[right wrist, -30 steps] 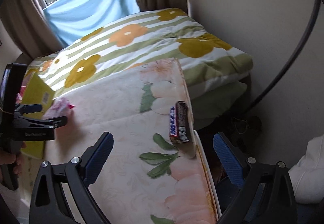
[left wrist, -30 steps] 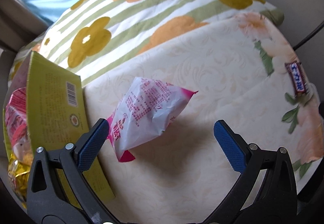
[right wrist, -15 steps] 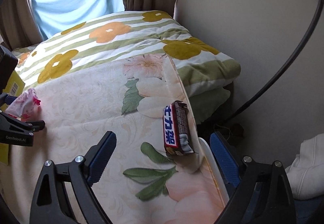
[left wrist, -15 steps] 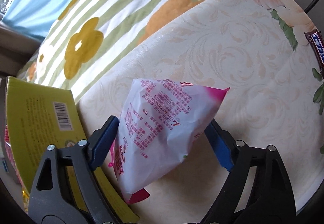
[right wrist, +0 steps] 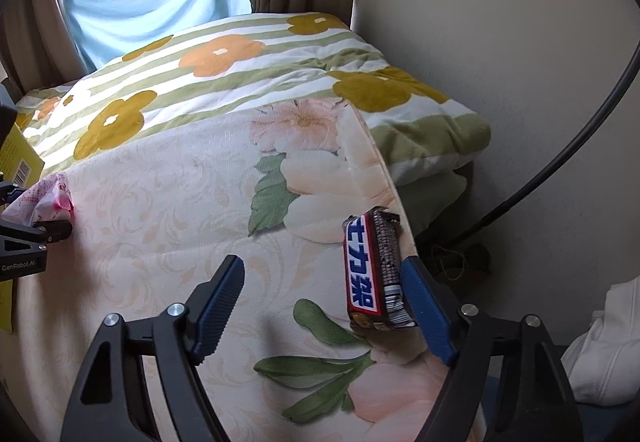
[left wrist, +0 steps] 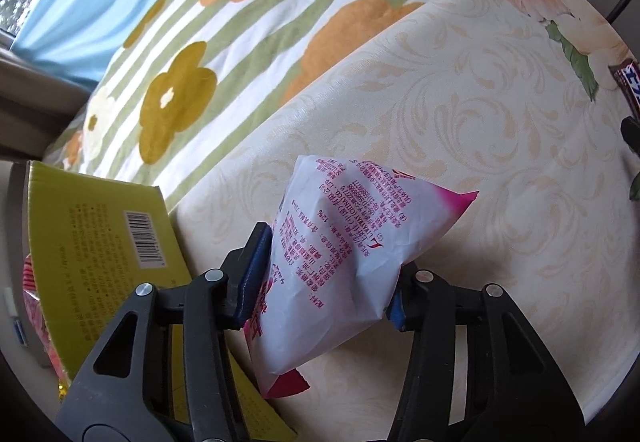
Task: Organize snacks
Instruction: 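Grasp the pink-and-white pack with the left gripper while the right grasps the chocolate bar, then carry the pink pack with the left gripper while the right carries the chocolate bar over the box, releasing both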
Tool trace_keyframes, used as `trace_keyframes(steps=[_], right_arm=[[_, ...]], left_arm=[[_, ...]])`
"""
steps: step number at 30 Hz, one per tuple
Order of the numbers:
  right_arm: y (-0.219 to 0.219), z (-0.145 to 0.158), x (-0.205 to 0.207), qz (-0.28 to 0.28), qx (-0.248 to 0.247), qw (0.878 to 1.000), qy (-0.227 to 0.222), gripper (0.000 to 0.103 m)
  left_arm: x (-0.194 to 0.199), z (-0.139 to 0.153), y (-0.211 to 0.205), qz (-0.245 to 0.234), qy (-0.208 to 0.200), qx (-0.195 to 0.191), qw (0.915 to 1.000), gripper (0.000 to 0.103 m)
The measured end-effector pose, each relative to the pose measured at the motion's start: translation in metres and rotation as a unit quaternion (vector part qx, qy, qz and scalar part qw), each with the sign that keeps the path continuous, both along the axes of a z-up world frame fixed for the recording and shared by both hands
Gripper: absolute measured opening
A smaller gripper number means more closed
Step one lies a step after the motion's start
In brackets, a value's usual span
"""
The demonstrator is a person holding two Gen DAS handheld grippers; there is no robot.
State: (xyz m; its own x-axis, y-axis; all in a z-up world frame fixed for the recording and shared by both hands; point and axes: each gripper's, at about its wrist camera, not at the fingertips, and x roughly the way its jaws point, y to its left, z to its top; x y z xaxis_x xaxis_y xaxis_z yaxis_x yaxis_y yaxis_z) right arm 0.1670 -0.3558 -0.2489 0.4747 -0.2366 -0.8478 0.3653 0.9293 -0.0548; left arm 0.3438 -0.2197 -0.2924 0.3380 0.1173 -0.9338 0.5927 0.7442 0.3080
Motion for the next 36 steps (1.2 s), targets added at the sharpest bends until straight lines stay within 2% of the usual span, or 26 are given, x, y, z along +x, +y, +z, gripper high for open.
trace_keyframes(steps=[6,10,17,19,21,29,36], right_arm=[[-0.002,-0.011,0.006,0.002,0.032,0.999,0.008,0.076],[-0.003,-0.012,0.009,0.002,0.035,0.999,0.007,0.062],[-0.008,-0.012,0.012,-0.004,0.022,1.0,0.007,0.049],[-0.01,-0.012,0.012,-0.006,0.016,1.0,0.009,0.036],[-0.012,-0.012,0.012,-0.005,0.002,1.0,0.014,0.027],[-0.015,-0.005,0.008,0.003,0.013,1.0,0.002,0.026],[-0.007,0.022,0.004,0.032,0.014,0.999,-0.021,0.026]], left_arm=[[0.001,0.003,0.006,0.01,0.002,-0.009,0.9999,0.044],[0.0,0.003,0.01,0.014,0.003,-0.013,0.9998,0.044],[0.001,0.003,0.011,0.013,0.003,-0.016,0.9998,0.043],[0.001,0.003,0.011,0.013,0.003,-0.017,0.9998,0.042],[0.001,0.004,0.01,0.013,0.002,-0.018,0.9998,0.041],[-0.002,0.017,0.007,0.013,-0.011,-0.027,0.9995,0.039],[-0.012,0.053,0.001,0.027,-0.037,-0.062,0.997,0.039]])
